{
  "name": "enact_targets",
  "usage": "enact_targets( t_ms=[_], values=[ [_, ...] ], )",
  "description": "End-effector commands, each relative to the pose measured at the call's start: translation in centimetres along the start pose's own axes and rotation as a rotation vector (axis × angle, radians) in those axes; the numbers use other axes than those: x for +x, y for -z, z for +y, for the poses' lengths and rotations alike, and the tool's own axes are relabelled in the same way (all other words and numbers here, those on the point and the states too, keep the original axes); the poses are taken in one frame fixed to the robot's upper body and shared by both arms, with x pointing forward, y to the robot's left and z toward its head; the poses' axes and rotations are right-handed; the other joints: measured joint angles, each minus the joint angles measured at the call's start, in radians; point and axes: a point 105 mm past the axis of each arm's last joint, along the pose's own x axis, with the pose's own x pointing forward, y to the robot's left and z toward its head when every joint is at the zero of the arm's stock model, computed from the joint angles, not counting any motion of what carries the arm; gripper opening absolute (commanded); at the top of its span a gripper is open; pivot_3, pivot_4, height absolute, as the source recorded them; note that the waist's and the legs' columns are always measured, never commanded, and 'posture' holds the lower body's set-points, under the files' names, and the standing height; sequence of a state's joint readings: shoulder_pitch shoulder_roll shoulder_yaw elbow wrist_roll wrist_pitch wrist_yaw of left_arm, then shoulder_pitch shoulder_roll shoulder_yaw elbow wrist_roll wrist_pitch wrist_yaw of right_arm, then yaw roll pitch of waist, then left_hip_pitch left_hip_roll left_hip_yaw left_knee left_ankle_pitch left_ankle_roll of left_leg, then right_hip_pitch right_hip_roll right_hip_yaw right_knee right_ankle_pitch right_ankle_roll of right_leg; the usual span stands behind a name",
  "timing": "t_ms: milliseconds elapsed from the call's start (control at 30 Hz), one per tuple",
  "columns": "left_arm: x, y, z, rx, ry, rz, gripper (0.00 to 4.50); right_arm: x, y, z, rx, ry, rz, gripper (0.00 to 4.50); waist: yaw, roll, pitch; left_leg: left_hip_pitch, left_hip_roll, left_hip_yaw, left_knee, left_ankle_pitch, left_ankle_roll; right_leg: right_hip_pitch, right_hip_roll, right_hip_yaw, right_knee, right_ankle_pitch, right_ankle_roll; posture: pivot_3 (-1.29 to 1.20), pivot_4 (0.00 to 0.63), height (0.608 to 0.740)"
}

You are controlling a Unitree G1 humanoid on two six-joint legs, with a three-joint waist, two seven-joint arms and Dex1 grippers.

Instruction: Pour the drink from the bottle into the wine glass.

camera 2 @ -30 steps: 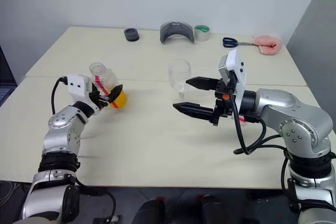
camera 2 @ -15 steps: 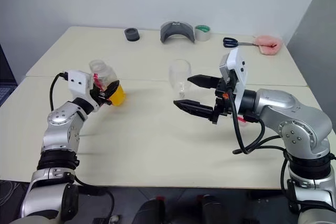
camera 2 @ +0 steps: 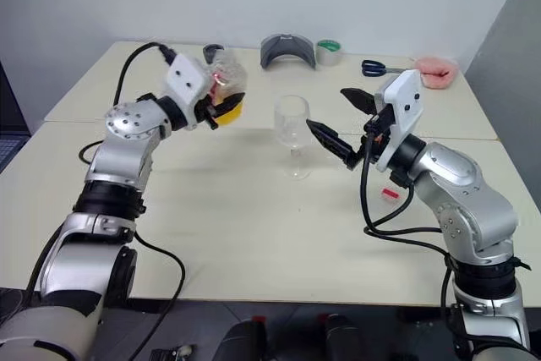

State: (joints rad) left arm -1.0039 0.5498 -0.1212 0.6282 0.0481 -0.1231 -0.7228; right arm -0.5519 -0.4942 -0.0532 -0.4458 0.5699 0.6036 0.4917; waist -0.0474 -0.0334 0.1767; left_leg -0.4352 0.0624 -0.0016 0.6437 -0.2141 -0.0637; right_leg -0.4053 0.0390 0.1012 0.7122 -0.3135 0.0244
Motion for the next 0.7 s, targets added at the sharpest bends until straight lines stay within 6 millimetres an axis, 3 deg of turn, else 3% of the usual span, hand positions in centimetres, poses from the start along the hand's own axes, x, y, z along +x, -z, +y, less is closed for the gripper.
enact_targets(
  t_ms=[33,267,700],
  values=[
    [0.6,-2.4,1.1,0.166,0.015,-0.050,1.82,0.0,-0.5,0.4,-0.023,0.011,-0.039,4.50,0.000,0.000,0.000,0.000,0.000,0.000,0.000,0.000,0.000,0.000,0.000,0.000,0.000,0.000,0.000,0.00,0.150,0.740],
    [2.1,-3.2,1.7,0.380,0.032,-0.031,1.82,0.0,-0.2,0.9,0.001,0.017,-0.046,4.50,0.002,0.000,0.000,0.000,0.000,0.001,0.000,0.000,0.000,0.000,0.000,0.000,-0.001,0.000,0.000,0.00,0.150,0.740],
    [4.1,-5.3,0.8,0.555,0.059,-0.082,1.82,-0.1,0.0,1.6,0.006,0.005,-0.049,4.50,0.004,0.000,0.000,-0.001,0.000,0.001,0.000,0.000,0.000,0.000,0.000,0.000,-0.001,0.000,0.000,0.00,0.150,0.740]
  ],
)
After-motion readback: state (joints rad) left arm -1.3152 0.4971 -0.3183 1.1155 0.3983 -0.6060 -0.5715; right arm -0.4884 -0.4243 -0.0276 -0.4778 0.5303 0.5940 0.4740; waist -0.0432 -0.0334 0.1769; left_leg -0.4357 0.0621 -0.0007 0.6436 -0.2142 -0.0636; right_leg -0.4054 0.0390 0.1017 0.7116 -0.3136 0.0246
